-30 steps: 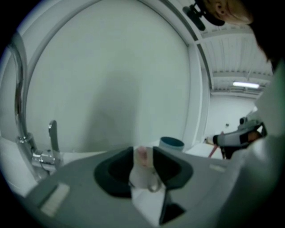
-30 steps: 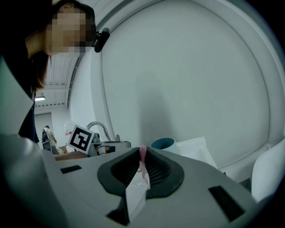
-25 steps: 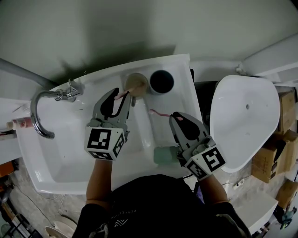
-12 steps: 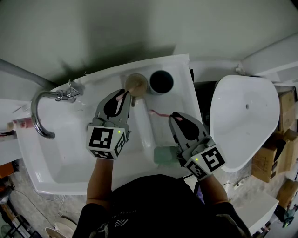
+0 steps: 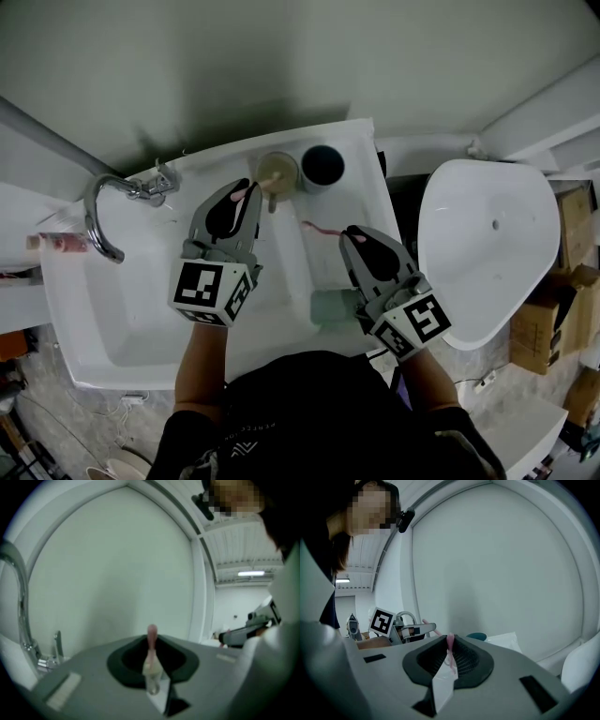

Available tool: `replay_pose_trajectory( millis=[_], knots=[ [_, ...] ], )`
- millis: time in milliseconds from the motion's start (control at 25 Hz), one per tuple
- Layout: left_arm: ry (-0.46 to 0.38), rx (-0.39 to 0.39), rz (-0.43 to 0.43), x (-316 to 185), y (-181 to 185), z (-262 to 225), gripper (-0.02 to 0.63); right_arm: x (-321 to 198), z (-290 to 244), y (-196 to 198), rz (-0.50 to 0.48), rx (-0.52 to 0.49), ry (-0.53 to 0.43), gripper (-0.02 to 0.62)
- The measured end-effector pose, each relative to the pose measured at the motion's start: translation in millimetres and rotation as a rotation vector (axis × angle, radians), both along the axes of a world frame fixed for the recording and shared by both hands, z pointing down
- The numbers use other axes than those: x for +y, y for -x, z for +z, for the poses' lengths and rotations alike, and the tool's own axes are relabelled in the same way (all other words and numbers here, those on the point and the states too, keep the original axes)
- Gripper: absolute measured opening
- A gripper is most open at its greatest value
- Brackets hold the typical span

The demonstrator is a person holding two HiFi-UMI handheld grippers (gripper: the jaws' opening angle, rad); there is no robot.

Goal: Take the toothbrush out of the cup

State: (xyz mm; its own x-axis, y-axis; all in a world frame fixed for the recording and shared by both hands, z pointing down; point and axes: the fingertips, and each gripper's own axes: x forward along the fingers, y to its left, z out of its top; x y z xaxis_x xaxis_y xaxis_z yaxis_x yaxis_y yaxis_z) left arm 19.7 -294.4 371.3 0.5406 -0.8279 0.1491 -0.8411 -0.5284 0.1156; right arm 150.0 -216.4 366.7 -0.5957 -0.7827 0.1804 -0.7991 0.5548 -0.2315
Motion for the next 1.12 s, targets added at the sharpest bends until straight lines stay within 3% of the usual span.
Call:
replay_pose_trajectory(
  millis=[560, 1120],
  knots=[
    [-0.105, 0.038, -0.091, 43.9, 39.6, -51.4, 0.055, 20.8, -31.0, 12.7, -0.018, 0.014, -0.083, 0.035],
    [-0.079, 0.058, -0.228, 93.3, 99.5, -53.0, 0.055, 23.6, -42.2, 28.2, -0.037, 0.016, -0.116, 0.035]
  ],
)
